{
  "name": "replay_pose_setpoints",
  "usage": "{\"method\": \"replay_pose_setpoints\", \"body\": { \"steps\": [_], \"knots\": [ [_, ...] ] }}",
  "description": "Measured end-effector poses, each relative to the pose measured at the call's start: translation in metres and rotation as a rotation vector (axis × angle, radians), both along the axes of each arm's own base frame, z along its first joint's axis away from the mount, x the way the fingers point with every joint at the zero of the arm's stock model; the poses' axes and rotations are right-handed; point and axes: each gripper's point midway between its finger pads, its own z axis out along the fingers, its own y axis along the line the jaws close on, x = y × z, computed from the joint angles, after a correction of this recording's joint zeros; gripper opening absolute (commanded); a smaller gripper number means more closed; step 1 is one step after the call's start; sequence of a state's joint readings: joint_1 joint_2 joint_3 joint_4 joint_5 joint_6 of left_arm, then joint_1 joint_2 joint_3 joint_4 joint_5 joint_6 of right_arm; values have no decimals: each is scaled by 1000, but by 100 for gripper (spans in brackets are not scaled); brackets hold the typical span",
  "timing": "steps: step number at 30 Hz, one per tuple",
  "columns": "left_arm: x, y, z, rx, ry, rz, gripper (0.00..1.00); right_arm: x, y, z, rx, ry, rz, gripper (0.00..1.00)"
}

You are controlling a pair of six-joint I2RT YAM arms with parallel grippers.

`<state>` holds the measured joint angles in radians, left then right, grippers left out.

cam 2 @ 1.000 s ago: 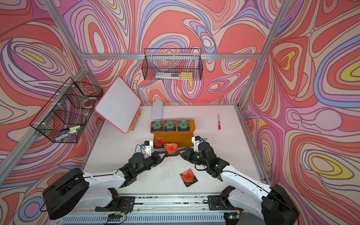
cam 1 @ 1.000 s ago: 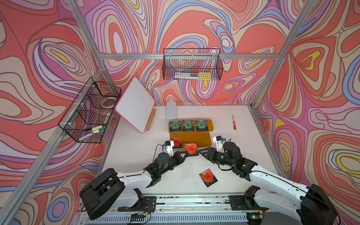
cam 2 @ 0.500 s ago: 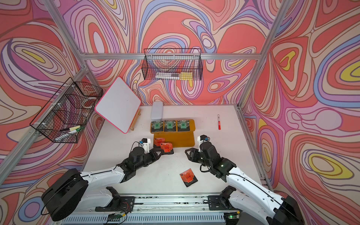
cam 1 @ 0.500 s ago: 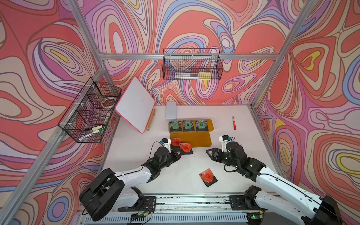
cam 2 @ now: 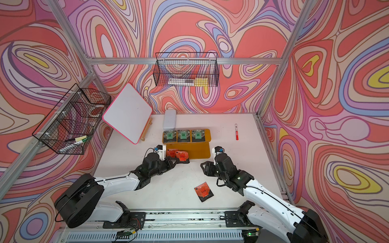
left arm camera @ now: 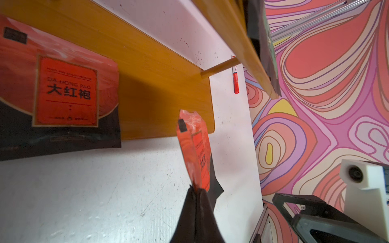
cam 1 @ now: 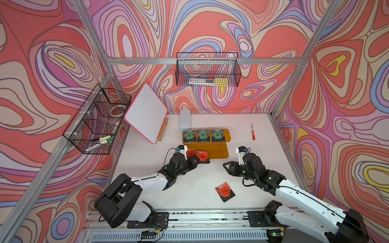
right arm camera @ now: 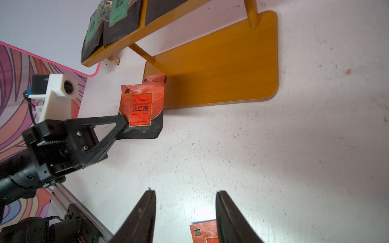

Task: Place the tea bags on the shelf by color
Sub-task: Place the tea bag on the shelf.

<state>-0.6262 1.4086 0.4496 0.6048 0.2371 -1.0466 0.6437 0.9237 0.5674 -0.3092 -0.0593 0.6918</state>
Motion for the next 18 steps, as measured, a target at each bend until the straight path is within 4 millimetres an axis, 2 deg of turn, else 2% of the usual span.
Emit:
{"method": "replay_pose_setpoints", "body": {
  "steps": [7,18],
  "knots": [
    [2,2,-23,39,48,10,0,0,0,0,-5,-5,2,48],
    [17,-3,-32,46,51,37,0,1,-2,4,-1,-19,-4,48]
  ]
}}
